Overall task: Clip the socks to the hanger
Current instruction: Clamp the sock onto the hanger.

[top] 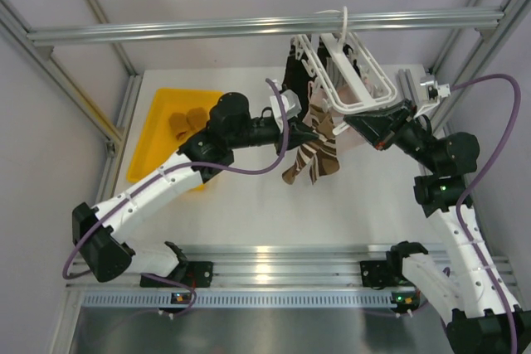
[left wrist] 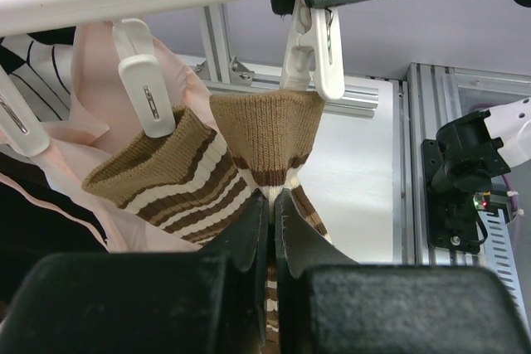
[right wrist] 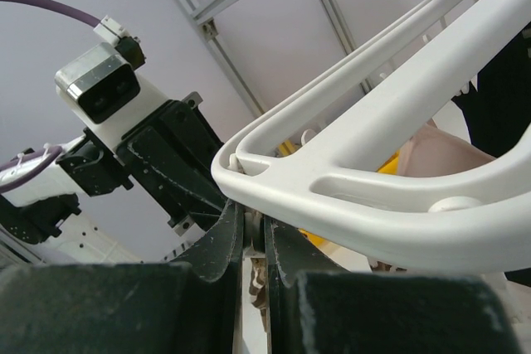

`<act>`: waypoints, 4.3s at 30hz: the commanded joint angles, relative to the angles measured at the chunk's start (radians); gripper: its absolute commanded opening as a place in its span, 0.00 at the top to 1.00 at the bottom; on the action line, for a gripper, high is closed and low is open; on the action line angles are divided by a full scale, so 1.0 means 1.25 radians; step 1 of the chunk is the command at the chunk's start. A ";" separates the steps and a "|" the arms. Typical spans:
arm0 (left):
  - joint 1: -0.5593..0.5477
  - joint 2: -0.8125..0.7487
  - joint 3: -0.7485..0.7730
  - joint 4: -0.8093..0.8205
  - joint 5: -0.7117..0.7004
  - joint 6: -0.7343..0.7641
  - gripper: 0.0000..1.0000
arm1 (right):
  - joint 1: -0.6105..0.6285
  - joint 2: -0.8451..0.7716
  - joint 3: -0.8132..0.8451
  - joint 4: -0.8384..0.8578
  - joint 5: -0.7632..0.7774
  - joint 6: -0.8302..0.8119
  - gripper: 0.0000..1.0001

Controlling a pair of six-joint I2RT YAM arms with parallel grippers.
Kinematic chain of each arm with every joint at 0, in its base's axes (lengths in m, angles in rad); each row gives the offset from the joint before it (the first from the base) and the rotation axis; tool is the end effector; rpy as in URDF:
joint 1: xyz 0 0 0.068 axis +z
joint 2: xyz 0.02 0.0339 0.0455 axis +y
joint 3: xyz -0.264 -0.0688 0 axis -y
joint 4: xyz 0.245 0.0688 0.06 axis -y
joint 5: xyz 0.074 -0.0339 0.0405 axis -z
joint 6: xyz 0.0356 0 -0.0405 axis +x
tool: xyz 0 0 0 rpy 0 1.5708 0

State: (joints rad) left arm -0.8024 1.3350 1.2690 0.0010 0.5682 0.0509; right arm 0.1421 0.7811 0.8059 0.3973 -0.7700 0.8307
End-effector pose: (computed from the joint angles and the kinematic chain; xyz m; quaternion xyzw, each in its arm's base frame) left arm 0.2020 -0.2366 0.4072 0.4643 0.5584 -0.4311 0.5355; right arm 0.1616 0.0482 0.4062 -0.1268 0.5804 0.5441 0.5925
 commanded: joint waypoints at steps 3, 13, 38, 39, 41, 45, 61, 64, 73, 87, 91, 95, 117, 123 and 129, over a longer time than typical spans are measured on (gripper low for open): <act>-0.007 0.003 0.052 0.057 0.015 -0.008 1.00 | 0.008 -0.005 0.008 0.028 -0.009 -0.029 1.00; -0.027 0.028 0.079 0.057 0.017 -0.005 1.00 | 0.008 -0.004 0.012 0.027 -0.007 -0.034 1.00; -0.038 0.028 0.089 0.034 -0.009 0.000 1.00 | 0.005 -0.038 0.046 -0.118 0.006 -0.111 0.37; -0.037 0.022 0.087 0.029 -0.021 -0.001 1.00 | 0.005 -0.046 0.045 -0.129 -0.001 -0.117 0.36; -0.032 0.012 0.072 0.018 -0.026 -0.001 1.00 | 0.005 -0.074 0.034 -0.162 -0.012 -0.139 0.36; -0.015 -0.017 0.054 0.003 -0.036 -0.016 1.00 | 0.005 -0.140 0.009 -0.231 -0.055 -0.199 0.37; 0.150 -0.110 -0.008 -0.041 0.001 -0.091 1.00 | 0.005 -0.238 0.022 -0.383 0.043 -0.324 0.43; 0.175 -0.119 -0.017 -0.041 0.012 -0.102 1.00 | 0.005 -0.214 0.034 -0.356 0.063 -0.336 0.44; 0.239 -0.118 -0.030 -0.051 0.051 -0.105 1.00 | 0.005 -0.113 0.071 -0.216 0.015 -0.294 0.38; 0.257 -0.094 -0.016 -0.049 0.065 -0.105 1.00 | 0.057 0.033 0.126 -0.036 -0.004 -0.172 0.38; 0.258 -0.092 -0.014 -0.049 0.063 -0.107 1.00 | 0.091 0.043 0.131 -0.043 0.010 -0.176 0.38; 0.257 -0.092 -0.015 -0.049 0.063 -0.108 1.00 | 0.116 0.057 0.137 -0.045 0.018 -0.179 0.38; 0.257 -0.166 -0.005 -0.088 0.082 -0.084 0.66 | 0.151 0.089 0.154 -0.044 0.018 -0.150 0.94; 0.249 -0.200 0.023 -0.121 0.073 -0.047 0.56 | 0.156 0.093 0.152 -0.042 0.034 -0.121 1.00; 0.110 -0.181 0.044 -0.130 -0.069 0.058 0.54 | 0.162 0.089 0.157 -0.096 0.087 -0.107 1.00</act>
State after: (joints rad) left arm -0.5732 1.0954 1.2881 -0.1532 0.5827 0.0399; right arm 0.3225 0.8970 0.9501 0.2817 -0.7185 0.6796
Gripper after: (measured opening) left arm 0.460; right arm 0.152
